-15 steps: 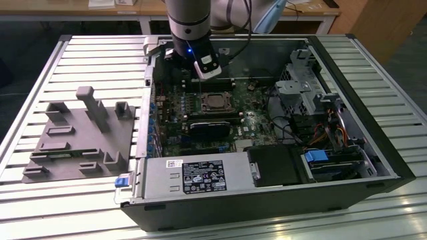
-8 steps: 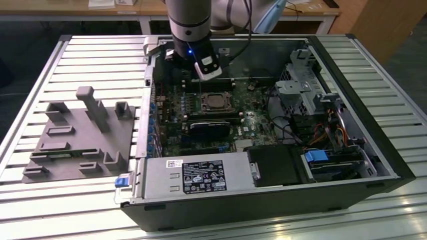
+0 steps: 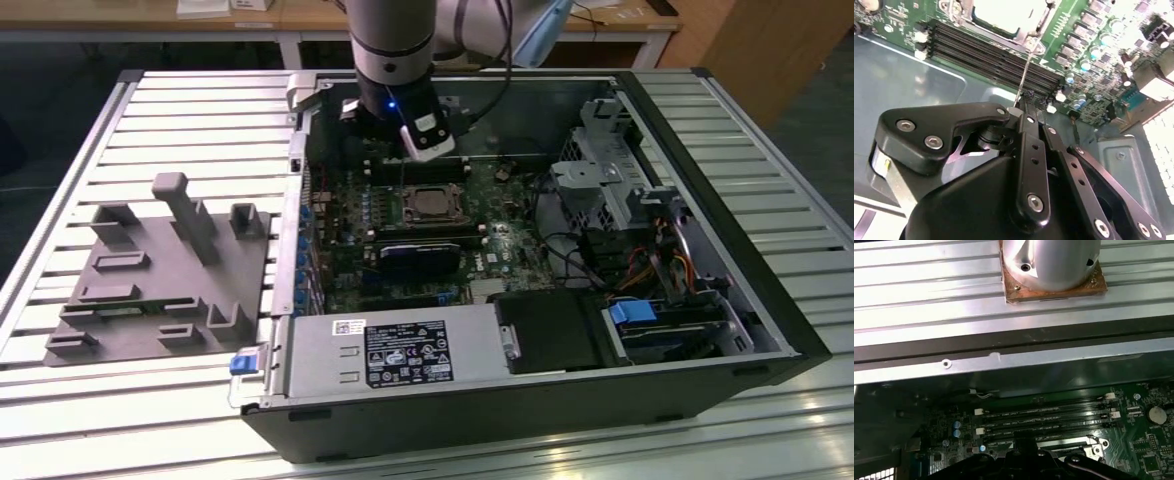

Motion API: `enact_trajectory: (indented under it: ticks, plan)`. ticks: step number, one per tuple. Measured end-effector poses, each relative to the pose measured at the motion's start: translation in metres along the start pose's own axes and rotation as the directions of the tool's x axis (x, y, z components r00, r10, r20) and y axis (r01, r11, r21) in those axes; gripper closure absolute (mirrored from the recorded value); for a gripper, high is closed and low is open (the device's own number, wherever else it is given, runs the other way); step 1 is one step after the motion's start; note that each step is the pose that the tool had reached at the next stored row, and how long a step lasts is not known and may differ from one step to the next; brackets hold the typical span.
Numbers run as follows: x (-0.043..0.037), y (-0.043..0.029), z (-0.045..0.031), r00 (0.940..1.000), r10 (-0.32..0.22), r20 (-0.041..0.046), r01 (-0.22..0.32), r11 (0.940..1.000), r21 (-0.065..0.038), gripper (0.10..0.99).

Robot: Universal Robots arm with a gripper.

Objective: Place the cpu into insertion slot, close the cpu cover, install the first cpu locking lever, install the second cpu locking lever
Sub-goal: 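Install the first cpu locking lever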

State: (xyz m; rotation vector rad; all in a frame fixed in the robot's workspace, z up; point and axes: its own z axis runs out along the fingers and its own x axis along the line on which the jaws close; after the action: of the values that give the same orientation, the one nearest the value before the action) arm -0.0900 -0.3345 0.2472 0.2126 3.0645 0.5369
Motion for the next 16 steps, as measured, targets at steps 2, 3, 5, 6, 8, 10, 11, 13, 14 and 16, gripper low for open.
enact_trajectory:
  ticks: [2,3,5,6,8,10,11,13,14,16]
  plan:
    - [-0.0046,0.0004,0.0007,1.0000,0.000,-0.0005,0.000,1.0000,0.000,0.980]
    - [-0.0072,0.0007,0.0011,1.0000,0.000,-0.0008,0.000,1.0000,0.000,0.980]
    - [-0.0123,0.0012,0.0018,1.0000,0.001,-0.0016,-0.001,1.0000,0.000,0.980]
    - [-0.0145,0.0014,0.0022,1.0000,0.001,-0.0019,-0.001,1.0000,0.000,0.980]
    - [-0.0188,0.0018,0.0027,1.0000,0.001,-0.0023,-0.001,1.0000,0.000,0.980]
    - [-0.0234,0.0023,0.0032,1.0000,0.001,-0.0028,-0.001,1.0000,0.000,0.980]
    - [-0.0256,0.0025,0.0035,1.0000,0.001,-0.0030,-0.001,1.0000,0.000,0.980]
    - [-0.0291,0.0029,0.0039,1.0000,0.001,-0.0033,-0.001,1.0000,0.000,0.980]
    - [-0.0297,0.0029,0.0039,1.0000,0.001,-0.0034,-0.001,1.0000,0.000,0.980]
    - [-0.0298,0.0029,0.0039,1.0000,0.001,-0.0033,-0.001,1.0000,0.000,0.980]
